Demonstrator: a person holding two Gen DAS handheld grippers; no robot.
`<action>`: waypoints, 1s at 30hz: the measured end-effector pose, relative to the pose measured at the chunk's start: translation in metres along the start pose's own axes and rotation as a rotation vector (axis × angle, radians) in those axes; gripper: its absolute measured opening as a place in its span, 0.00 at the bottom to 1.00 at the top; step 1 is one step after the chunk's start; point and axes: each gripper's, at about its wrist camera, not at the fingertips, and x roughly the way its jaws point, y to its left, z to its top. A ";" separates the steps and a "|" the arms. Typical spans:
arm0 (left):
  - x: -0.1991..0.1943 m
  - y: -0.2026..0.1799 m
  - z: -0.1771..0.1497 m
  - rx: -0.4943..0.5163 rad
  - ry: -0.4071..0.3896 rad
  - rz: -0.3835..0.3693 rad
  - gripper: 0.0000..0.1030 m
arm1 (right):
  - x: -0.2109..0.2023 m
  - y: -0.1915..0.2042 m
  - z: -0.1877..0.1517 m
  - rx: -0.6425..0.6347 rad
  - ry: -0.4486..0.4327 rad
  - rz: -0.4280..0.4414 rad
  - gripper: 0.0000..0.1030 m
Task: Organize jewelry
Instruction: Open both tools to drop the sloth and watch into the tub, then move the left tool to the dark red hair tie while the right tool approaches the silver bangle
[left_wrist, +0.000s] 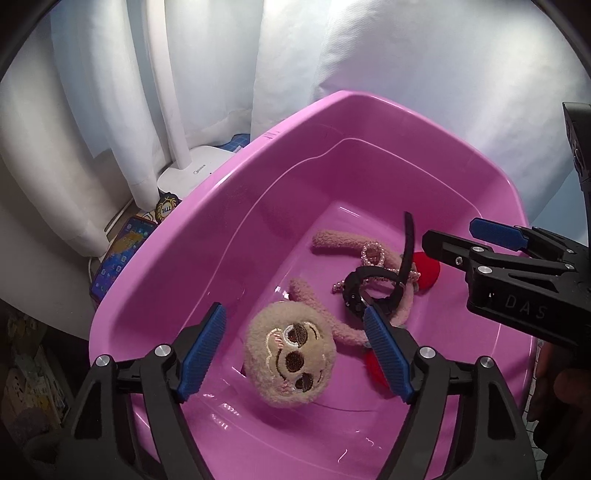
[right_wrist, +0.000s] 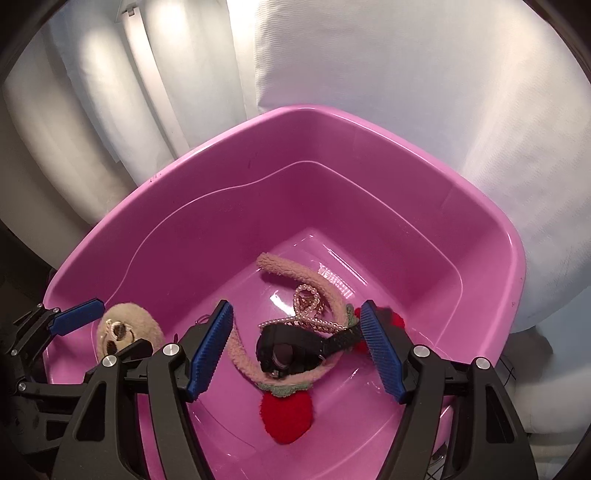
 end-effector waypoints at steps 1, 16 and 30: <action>-0.002 0.000 -0.001 -0.006 -0.008 0.004 0.87 | -0.001 0.000 0.000 0.000 0.000 -0.001 0.66; -0.014 0.005 -0.006 -0.033 -0.029 0.029 0.91 | -0.026 -0.004 -0.003 0.017 -0.048 0.011 0.66; -0.045 0.004 -0.001 -0.014 -0.137 0.030 0.91 | -0.079 -0.011 -0.021 0.075 -0.165 0.024 0.67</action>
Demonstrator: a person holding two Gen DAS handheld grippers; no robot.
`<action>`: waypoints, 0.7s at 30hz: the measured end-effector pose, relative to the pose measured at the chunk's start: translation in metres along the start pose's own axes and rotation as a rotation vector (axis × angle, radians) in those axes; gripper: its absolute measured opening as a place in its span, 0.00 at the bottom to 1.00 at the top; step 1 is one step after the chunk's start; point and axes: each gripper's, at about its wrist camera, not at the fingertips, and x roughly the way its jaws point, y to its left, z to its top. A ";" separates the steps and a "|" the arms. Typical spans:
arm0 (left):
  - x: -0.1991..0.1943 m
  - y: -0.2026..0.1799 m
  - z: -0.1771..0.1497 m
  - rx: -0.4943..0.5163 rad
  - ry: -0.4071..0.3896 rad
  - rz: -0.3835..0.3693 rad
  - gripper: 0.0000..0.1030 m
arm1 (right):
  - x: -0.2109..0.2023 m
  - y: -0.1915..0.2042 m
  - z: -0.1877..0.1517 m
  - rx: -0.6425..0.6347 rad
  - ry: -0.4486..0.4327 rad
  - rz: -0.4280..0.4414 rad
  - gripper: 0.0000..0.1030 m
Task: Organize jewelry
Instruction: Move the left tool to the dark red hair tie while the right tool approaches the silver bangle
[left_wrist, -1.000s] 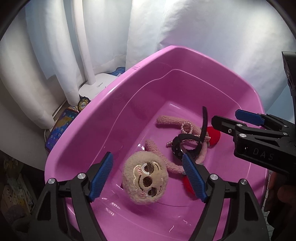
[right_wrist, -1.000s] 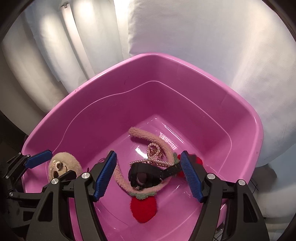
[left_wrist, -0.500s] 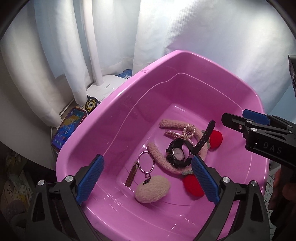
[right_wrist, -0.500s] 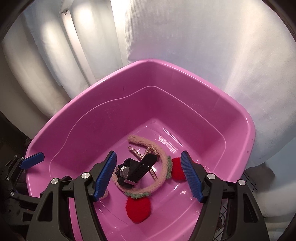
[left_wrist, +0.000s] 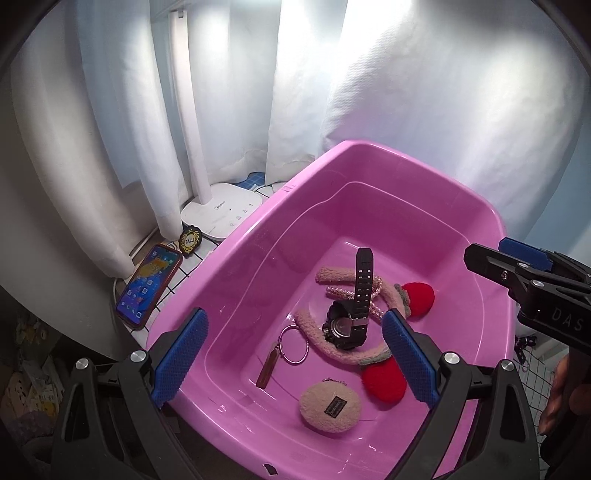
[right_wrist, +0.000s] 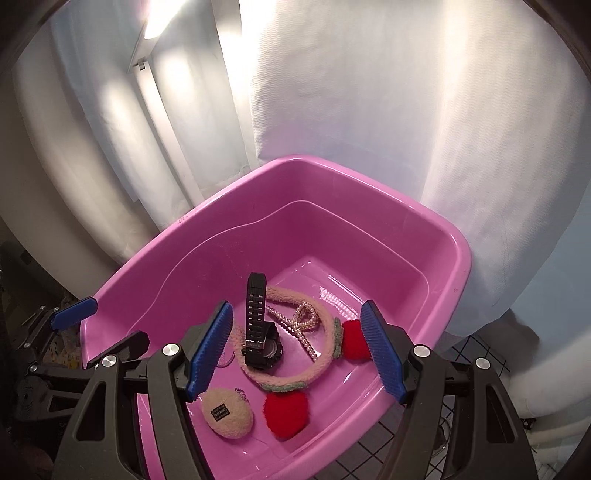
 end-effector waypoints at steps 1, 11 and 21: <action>-0.002 -0.001 0.000 0.003 -0.005 -0.003 0.91 | -0.005 -0.001 -0.002 0.007 -0.010 0.001 0.67; -0.015 -0.028 -0.001 0.032 -0.011 -0.036 0.91 | -0.046 -0.026 -0.029 0.084 -0.049 -0.025 0.67; -0.047 -0.071 -0.014 0.056 -0.047 -0.057 0.91 | -0.080 -0.061 -0.060 0.117 -0.057 -0.054 0.68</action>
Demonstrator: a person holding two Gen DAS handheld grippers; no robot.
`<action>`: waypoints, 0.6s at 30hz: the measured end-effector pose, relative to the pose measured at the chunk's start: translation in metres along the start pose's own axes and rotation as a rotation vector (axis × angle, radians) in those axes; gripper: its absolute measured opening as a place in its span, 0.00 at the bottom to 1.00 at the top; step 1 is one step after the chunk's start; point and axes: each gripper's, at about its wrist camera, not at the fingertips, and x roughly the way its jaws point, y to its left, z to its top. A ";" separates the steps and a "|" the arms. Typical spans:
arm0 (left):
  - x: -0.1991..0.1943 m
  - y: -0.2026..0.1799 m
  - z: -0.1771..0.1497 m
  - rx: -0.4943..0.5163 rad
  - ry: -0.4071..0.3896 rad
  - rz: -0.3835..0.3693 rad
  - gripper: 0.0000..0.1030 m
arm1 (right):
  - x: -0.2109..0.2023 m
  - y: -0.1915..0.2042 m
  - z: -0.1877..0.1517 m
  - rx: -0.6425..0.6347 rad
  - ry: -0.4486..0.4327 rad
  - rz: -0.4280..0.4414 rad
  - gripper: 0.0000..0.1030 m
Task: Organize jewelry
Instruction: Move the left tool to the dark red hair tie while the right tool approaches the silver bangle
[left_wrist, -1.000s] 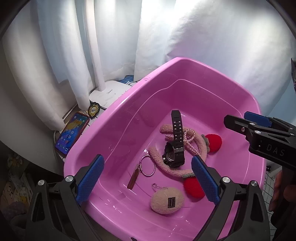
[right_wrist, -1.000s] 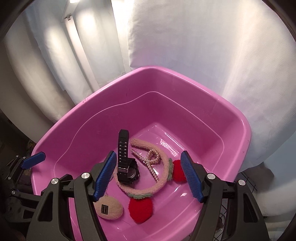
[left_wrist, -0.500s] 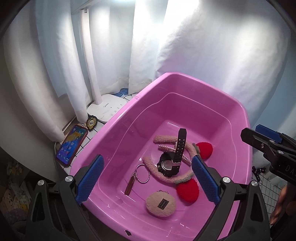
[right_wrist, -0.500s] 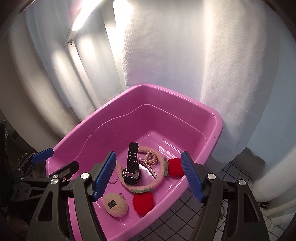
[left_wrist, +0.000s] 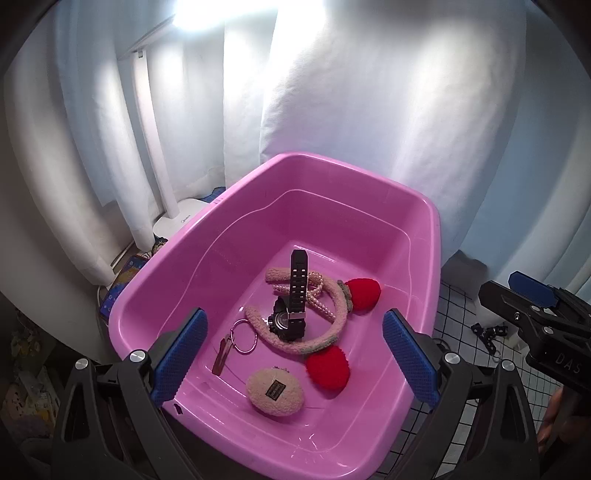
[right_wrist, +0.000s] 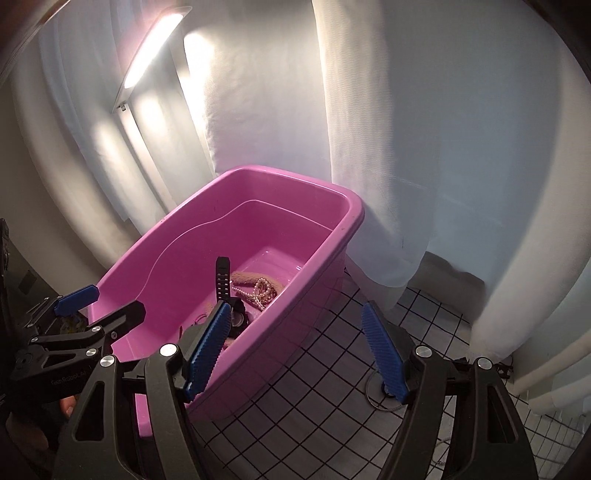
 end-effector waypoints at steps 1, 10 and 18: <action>-0.003 -0.005 0.000 0.007 -0.004 -0.006 0.91 | -0.004 -0.005 -0.003 0.004 -0.002 -0.006 0.68; -0.020 -0.061 -0.006 0.079 -0.018 -0.059 0.92 | -0.039 -0.051 -0.036 0.066 -0.010 -0.061 0.68; -0.027 -0.106 -0.015 0.147 -0.012 -0.107 0.94 | -0.071 -0.092 -0.070 0.137 -0.021 -0.119 0.71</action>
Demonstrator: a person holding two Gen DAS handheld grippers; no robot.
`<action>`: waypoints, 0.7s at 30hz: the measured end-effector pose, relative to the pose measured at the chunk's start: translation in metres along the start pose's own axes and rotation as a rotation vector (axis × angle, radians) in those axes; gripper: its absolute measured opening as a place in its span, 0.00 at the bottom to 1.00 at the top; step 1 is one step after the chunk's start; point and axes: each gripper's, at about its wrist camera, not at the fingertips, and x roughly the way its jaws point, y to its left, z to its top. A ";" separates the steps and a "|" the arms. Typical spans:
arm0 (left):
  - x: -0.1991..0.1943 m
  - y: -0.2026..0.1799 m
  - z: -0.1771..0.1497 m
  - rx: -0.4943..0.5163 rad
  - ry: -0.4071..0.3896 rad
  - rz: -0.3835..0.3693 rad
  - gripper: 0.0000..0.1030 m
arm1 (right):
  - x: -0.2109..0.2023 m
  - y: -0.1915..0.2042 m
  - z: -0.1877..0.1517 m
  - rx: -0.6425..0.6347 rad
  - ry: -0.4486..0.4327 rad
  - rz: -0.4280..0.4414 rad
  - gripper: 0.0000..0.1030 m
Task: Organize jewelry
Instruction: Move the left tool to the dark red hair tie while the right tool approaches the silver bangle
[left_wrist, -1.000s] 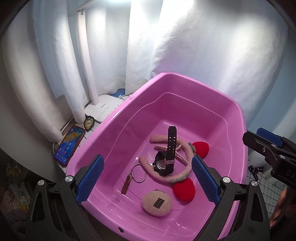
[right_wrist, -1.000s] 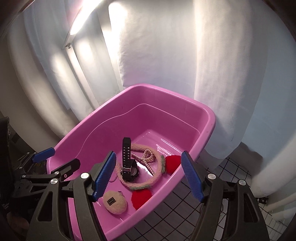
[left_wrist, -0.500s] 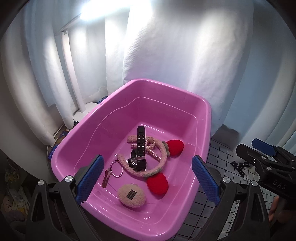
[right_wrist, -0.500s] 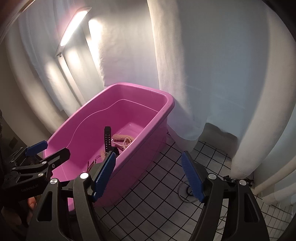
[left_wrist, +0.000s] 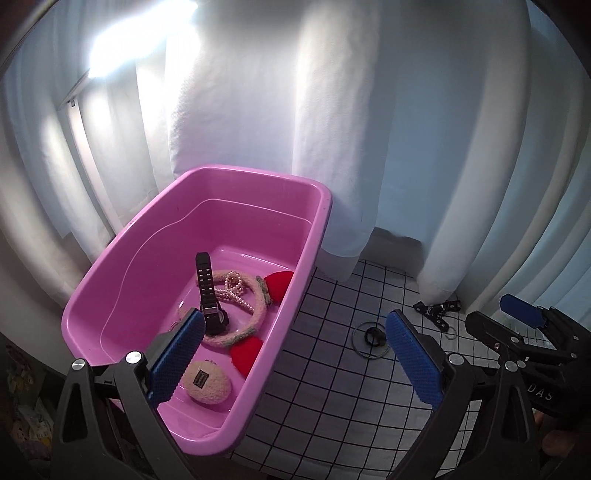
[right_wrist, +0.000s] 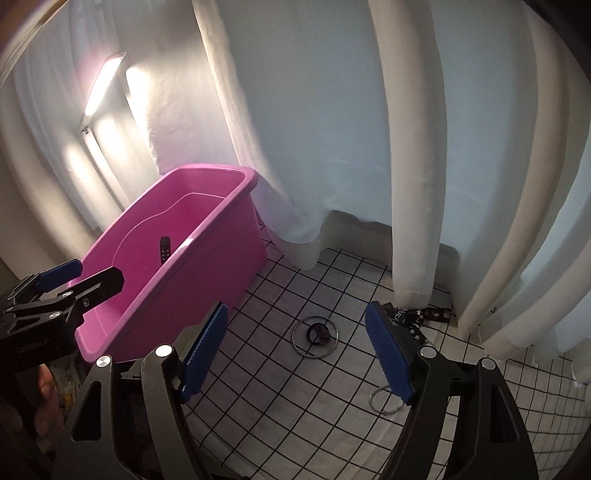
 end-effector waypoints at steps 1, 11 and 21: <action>0.001 -0.005 -0.001 0.008 0.005 -0.008 0.94 | -0.003 -0.007 -0.004 0.013 0.001 -0.009 0.71; 0.028 -0.053 -0.030 0.118 0.081 -0.113 0.94 | -0.008 -0.070 -0.077 0.175 0.049 -0.083 0.71; 0.095 -0.079 -0.065 0.191 0.199 -0.150 0.94 | 0.034 -0.089 -0.140 0.283 0.133 -0.124 0.71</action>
